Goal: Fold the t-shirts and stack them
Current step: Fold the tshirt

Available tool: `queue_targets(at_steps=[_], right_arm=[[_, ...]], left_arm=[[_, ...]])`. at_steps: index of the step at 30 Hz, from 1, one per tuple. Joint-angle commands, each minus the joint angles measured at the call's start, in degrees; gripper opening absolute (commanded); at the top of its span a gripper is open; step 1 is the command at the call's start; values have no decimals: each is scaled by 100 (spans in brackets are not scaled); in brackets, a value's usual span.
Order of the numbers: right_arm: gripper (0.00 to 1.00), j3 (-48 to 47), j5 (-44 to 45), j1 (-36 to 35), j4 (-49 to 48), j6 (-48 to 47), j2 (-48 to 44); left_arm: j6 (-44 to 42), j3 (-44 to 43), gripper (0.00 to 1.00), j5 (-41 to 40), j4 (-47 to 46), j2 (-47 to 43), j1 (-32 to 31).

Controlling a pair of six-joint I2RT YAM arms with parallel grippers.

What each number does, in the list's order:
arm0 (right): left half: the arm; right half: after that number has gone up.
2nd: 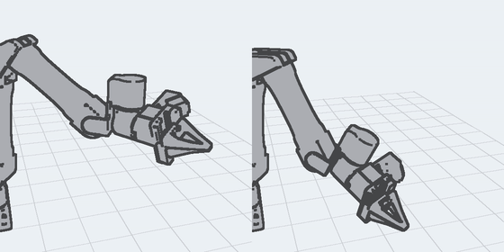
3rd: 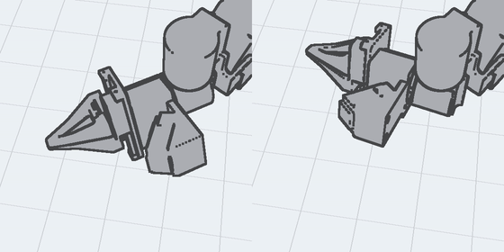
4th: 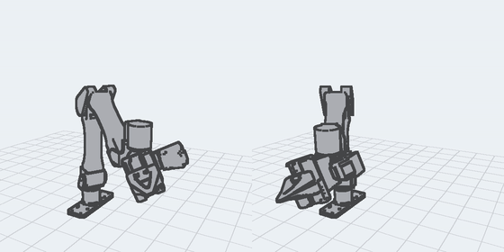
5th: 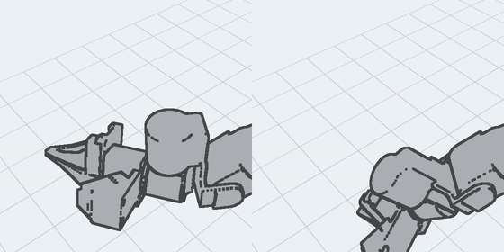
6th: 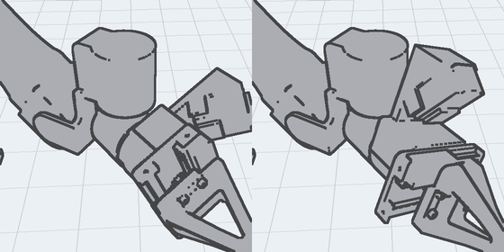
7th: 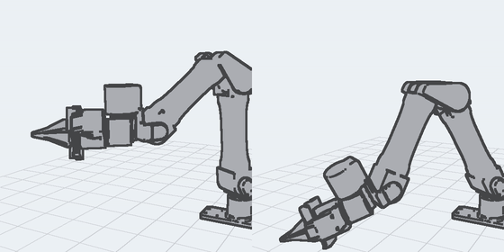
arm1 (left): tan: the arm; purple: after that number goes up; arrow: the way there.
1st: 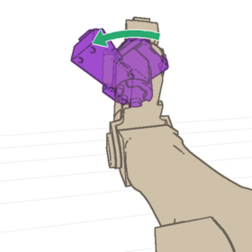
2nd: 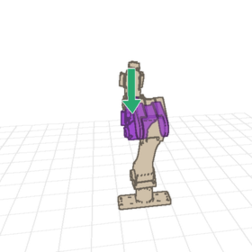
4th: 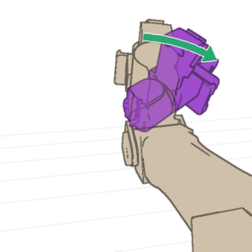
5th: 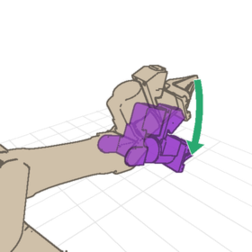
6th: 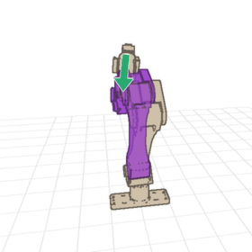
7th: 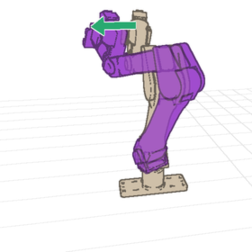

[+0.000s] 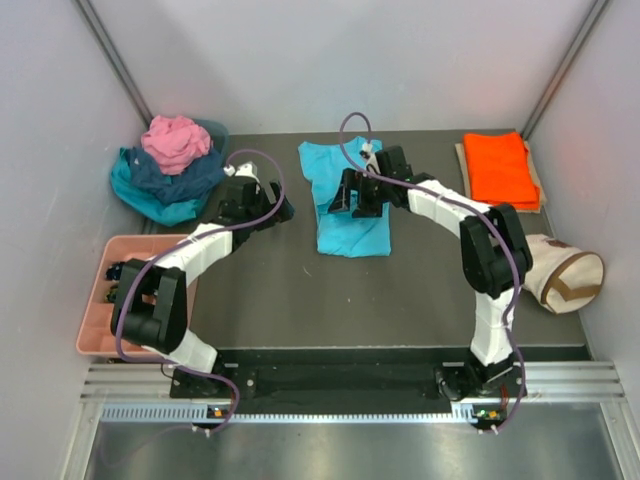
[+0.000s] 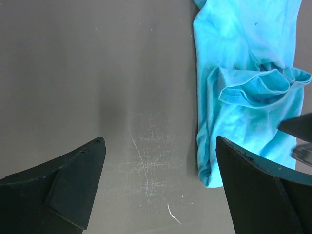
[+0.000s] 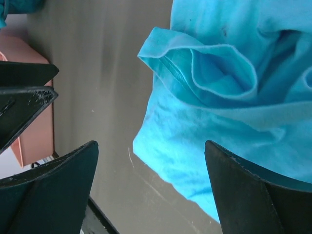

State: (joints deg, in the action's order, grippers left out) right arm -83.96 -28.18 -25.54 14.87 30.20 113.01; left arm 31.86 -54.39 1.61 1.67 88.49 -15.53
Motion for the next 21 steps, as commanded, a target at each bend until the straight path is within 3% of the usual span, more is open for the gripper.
queue_targets(at_steps=[1,21], right_arm=[[89,-550,-354,-39,-362,153,440],[90,-2132,32,-13,-64,74,1767]], left_arm=[[75,113,99,-55,-299,-253,-12],[5,43,99,-82,-246,54,-12]])
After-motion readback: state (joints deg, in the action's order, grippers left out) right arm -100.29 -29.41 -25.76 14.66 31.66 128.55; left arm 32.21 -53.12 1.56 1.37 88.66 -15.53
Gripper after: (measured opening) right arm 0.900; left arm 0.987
